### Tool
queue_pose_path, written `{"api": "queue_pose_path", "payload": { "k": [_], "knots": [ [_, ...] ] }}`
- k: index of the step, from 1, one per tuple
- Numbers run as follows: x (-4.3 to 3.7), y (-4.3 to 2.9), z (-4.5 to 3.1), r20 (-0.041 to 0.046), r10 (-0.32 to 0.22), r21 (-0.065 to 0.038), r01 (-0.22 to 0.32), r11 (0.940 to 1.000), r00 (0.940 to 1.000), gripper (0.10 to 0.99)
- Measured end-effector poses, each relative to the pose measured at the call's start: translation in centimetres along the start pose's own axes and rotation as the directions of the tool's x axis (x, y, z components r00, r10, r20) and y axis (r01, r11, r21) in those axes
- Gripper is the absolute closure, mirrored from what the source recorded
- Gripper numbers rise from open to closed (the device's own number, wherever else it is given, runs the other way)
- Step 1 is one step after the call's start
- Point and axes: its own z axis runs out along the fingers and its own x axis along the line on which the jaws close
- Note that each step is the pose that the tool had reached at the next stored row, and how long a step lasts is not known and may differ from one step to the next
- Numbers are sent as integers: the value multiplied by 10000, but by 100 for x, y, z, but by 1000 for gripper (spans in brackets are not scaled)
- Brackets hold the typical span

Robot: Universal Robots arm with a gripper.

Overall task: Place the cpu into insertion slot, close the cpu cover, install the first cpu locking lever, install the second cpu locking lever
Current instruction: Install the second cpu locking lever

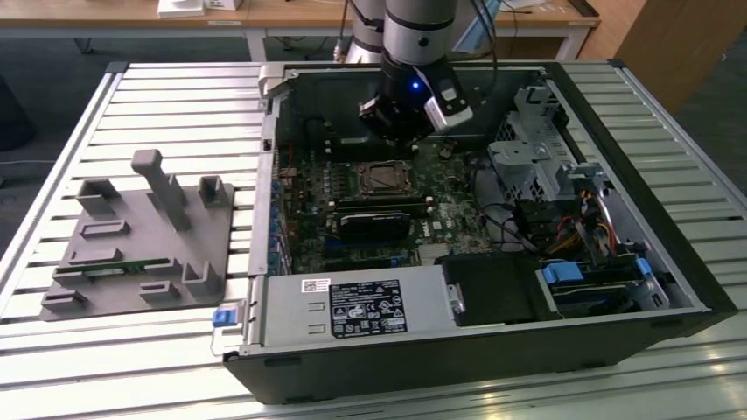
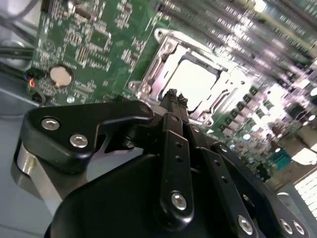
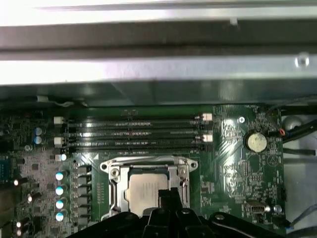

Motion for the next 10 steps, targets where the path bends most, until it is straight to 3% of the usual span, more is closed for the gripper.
{"api": "queue_pose_path", "payload": {
  "k": [7,8,10],
  "knots": [
    [-10,-230,-10,-1,0,-37,0,10000,10000,976],
    [-11,-245,-11,-12,0,-129,-1,9999,10000,976],
    [-12,-262,-11,-43,0,-485,-2,9988,10000,976]
  ]
}}
